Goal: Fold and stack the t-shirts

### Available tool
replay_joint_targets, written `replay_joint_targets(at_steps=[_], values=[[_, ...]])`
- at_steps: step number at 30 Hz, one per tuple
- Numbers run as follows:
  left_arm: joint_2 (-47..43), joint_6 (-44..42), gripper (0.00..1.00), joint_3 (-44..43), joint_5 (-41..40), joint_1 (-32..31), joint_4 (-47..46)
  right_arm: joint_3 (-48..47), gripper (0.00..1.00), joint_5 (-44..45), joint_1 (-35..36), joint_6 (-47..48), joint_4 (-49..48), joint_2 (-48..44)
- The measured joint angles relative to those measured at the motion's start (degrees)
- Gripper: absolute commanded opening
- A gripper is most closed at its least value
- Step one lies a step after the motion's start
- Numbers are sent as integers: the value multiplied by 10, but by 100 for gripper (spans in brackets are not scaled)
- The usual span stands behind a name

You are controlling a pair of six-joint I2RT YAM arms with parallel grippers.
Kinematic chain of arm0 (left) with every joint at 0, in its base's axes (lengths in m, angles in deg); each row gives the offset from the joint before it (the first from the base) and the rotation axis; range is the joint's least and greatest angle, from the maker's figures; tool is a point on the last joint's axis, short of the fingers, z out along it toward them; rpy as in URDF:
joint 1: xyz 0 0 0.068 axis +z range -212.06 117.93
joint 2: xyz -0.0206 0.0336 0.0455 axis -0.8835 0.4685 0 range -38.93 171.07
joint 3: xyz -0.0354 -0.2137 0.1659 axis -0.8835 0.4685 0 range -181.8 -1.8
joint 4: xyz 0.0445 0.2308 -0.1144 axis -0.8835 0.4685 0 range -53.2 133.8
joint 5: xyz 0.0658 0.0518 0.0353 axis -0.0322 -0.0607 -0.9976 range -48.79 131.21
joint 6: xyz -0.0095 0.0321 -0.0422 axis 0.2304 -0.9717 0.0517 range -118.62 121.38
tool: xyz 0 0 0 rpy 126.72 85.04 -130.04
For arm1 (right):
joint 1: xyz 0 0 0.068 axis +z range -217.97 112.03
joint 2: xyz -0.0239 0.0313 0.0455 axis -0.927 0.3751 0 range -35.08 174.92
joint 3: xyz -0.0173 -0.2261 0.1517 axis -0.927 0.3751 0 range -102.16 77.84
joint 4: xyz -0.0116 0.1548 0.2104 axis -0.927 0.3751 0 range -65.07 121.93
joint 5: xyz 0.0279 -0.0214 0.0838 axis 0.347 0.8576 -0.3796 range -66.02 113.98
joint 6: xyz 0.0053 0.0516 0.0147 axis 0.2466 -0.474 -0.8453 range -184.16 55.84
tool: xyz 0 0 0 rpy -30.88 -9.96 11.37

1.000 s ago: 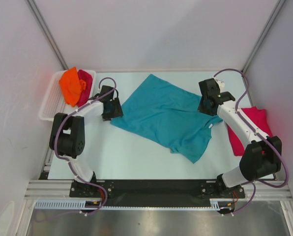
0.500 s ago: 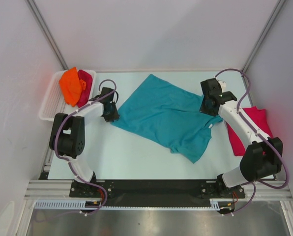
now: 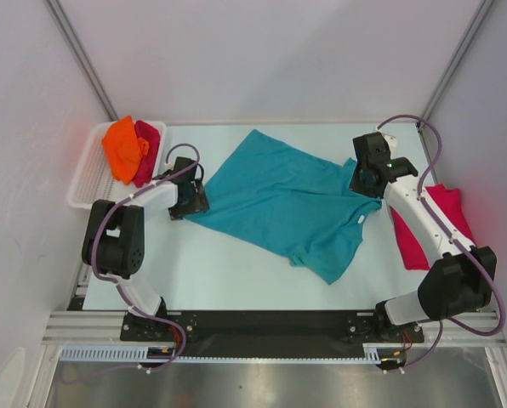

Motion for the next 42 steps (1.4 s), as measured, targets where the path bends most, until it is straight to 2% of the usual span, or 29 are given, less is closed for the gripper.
replay_joint_targets(at_steps=[11, 14, 15, 18, 24, 27, 29, 34, 42], values=[[0, 11, 77, 17, -16, 0, 5, 0, 35, 0, 0, 2, 0, 0], [-1, 12, 71, 19, -16, -1, 4, 0, 34, -4, 0, 2, 0, 0], [-1, 12, 58, 19, -16, -1, 4, 0, 34, -5, 0, 2, 0, 0], [-1, 16, 32, 19, -13, -1, 0, 0, 33, -7, 0, 3, 1, 0], [0, 16, 10, 19, 3, -2, -5, -7, 27, -11, 0, 10, 12, -2], [0, 16, 3, 19, 11, -2, -7, -15, 24, -13, 0, 14, 17, -10], [0, 16, 0, 19, 15, -2, -8, -19, 23, -15, 0, 17, 19, -15], [-19, 17, 0, 27, 15, -2, -1, -26, 22, -21, 0, 19, 21, -20], [-151, 40, 0, 73, 16, -3, 33, -26, 21, -45, 4, 20, 21, -20]])
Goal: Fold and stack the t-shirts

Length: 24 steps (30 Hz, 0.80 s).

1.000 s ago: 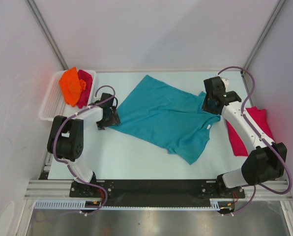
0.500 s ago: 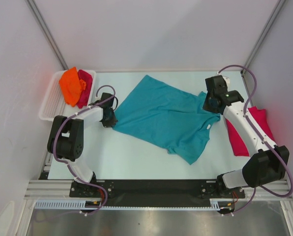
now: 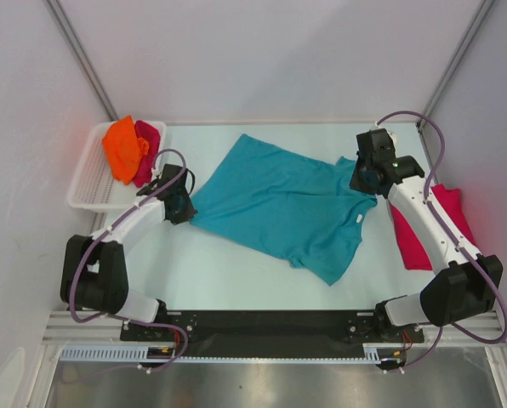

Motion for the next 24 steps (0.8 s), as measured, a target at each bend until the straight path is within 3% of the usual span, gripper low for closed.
replay_joint_targets(at_steps=[9, 16, 24], values=[[-125, 20, 0, 61, -1, -13, 50, 13, 22, -46, 30, -3, 2, -21], [-231, 41, 0, 119, 0, -18, 99, 56, 29, -97, 62, -21, 7, -63], [-306, 84, 0, 127, 4, -54, 147, 228, 36, -214, 124, -78, -9, -132]])
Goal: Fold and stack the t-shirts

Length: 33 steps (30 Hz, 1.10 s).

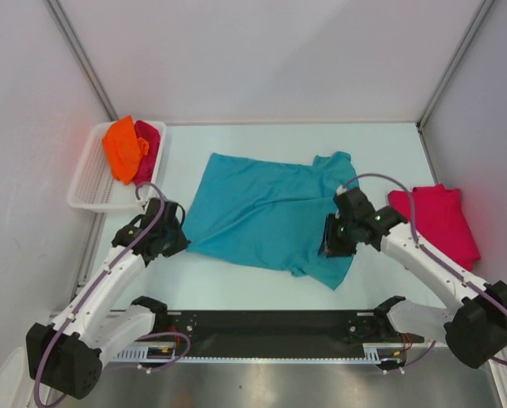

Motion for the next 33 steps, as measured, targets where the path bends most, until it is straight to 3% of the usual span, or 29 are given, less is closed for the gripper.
replay_joint_targets(at_steps=[7, 14, 15, 16, 18, 19, 33], values=[[-19, 24, 0, 5, -9, -9, 17, 163, 37, -63, 110, -89, -21, -58], [-75, 53, 0, 14, -17, -26, 48, 176, 37, -63, 167, -127, -43, -48], [-80, 57, 5, 14, -19, -28, 53, 170, 36, -60, 171, -129, -44, -39], [-83, 63, 28, 14, -19, -30, 58, 164, 36, -59, 177, -131, -47, -29], [-89, 69, 61, 14, -20, -32, 67, 152, 36, -55, 186, -132, -55, -12], [-90, 73, 99, 14, -20, -33, 71, 145, 36, -53, 193, -133, -62, -1], [-57, 77, 99, 10, -26, -35, 88, 116, 34, -20, 219, -127, -117, 112]])
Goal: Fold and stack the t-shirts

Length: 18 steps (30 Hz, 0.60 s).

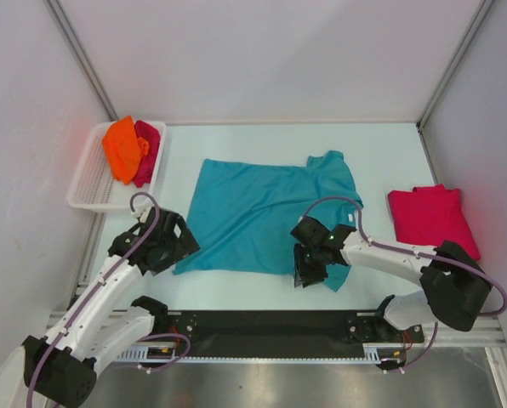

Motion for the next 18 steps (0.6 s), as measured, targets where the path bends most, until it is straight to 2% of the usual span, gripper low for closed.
replay_joint_targets(at_steps=[9, 15, 18], values=[[23, -10, 100, -2, 0, 0, -17, -88, 33, 44, 6, 33, 0, 69], [26, -17, 99, -9, 0, 0, -26, -95, 31, 76, 16, 41, 7, 97], [25, -21, 99, -12, 1, 0, -31, -107, 32, 125, 35, 41, 40, 99]])
